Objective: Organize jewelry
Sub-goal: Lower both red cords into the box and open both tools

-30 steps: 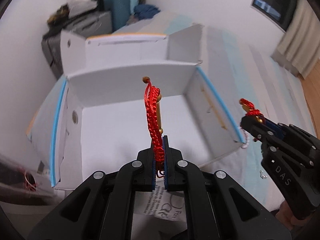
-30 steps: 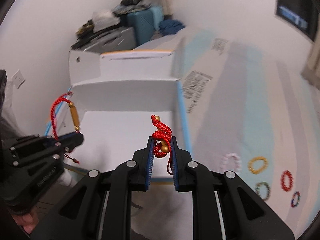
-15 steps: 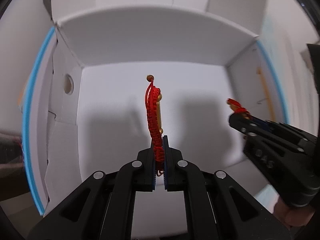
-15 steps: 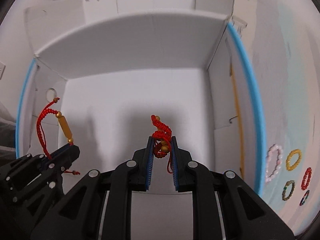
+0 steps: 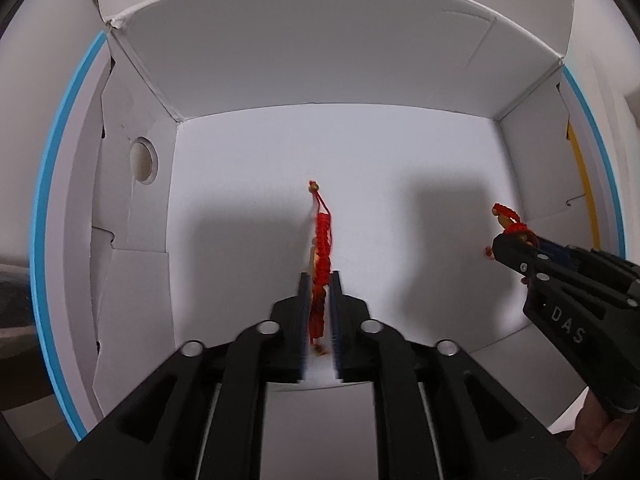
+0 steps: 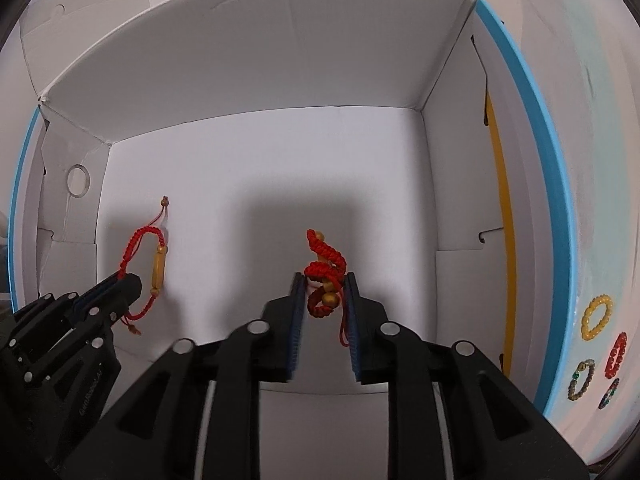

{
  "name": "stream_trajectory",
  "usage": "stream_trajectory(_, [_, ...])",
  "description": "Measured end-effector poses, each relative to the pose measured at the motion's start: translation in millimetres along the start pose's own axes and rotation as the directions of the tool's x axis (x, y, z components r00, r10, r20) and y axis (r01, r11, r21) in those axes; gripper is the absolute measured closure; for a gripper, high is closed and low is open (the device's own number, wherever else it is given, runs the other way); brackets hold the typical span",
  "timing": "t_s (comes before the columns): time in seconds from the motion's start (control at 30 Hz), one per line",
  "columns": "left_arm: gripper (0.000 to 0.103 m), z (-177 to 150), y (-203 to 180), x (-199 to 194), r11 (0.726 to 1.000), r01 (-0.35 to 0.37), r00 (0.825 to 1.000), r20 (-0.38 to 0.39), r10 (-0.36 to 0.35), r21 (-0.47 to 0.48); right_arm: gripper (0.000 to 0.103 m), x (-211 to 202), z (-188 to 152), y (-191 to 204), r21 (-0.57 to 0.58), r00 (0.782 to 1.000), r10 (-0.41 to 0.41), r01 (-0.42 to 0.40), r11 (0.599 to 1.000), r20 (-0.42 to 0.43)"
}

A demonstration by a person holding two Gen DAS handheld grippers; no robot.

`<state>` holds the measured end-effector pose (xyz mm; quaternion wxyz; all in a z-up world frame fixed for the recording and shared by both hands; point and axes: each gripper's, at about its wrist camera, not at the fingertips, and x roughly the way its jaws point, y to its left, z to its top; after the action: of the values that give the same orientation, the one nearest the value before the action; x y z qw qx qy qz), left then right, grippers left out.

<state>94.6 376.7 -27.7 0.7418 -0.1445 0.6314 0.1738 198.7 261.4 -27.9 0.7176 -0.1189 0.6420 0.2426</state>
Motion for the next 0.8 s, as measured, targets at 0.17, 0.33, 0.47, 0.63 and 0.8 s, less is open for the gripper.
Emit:
stream_trajectory(0.17, [0.052, -9, -2, -14, 0.999, -0.037, 0.997, 0.06, 0.037, -0.002, 0.054, -11, -5, 1, 0.0, 0.999, 0.013, -0.013, 1.0, 0.034])
stream_trajectory(0.33, [0.035, -19, -3, -33, 0.999, -0.044, 0.991, 0.127, 0.044, -0.005, 0.039, -38, -11, 1, 0.0, 0.991, 0.064, -0.065, 0.998, 0.119])
stream_trajectory(0.47, [0.025, -21, -4, -46, 0.999, -0.048, 0.985, 0.166, 0.049, -0.01, 0.028, -66, -19, 0, -0.018, 0.972, 0.117, -0.116, 0.993, 0.205])
stream_trajectory(0.63, [0.017, -28, -8, -65, 0.999, -0.045, 0.978, 0.203, 0.045, -0.009, 0.023, -94, -25, -4, -0.029, 0.954, 0.133, -0.13, 0.991, 0.269])
stream_trajectory(0.8, [0.01, -50, -20, -85, 0.999, -0.043, 0.969, 0.242, 0.043, -0.006, 0.016, -112, -40, -12, -0.033, 0.935, 0.133, -0.13, 0.991, 0.328])
